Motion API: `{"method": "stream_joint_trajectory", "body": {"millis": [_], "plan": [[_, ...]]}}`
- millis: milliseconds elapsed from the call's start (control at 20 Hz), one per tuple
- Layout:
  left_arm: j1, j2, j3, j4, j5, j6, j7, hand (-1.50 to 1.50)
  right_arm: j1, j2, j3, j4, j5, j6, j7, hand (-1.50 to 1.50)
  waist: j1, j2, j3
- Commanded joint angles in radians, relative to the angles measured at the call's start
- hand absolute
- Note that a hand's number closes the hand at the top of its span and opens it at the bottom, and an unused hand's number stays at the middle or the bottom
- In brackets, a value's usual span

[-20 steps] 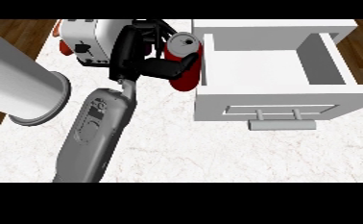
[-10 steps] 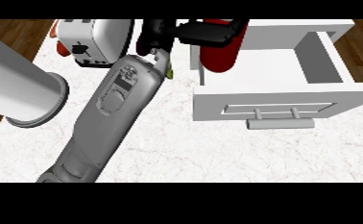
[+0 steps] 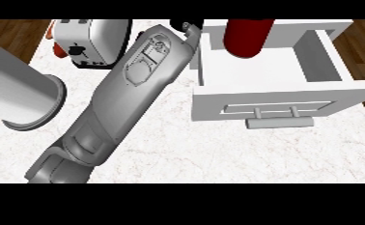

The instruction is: Pick up the can, place it into the drawer and close the drawer

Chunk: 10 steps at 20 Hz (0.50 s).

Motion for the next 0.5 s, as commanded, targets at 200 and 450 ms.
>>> {"method": "stream_joint_trajectory", "body": {"millis": [200, 450], "plan": [[-0.184, 0.0, -0.02, 0.24, 0.101, -0.005, -0.039, 1.5, -0.049, -0.031, -0.036, 0.046, -0.018, 0.011, -0.011, -1.5, -0.009, 0.004, 0.001], [-0.22, 0.0, -0.076, 0.353, 0.176, 0.04, -0.135, 1.5, -0.089, -0.026, -0.002, 0.042, -0.002, -0.002, 0.028, -1.5, -0.039, 0.013, 0.001]]}}
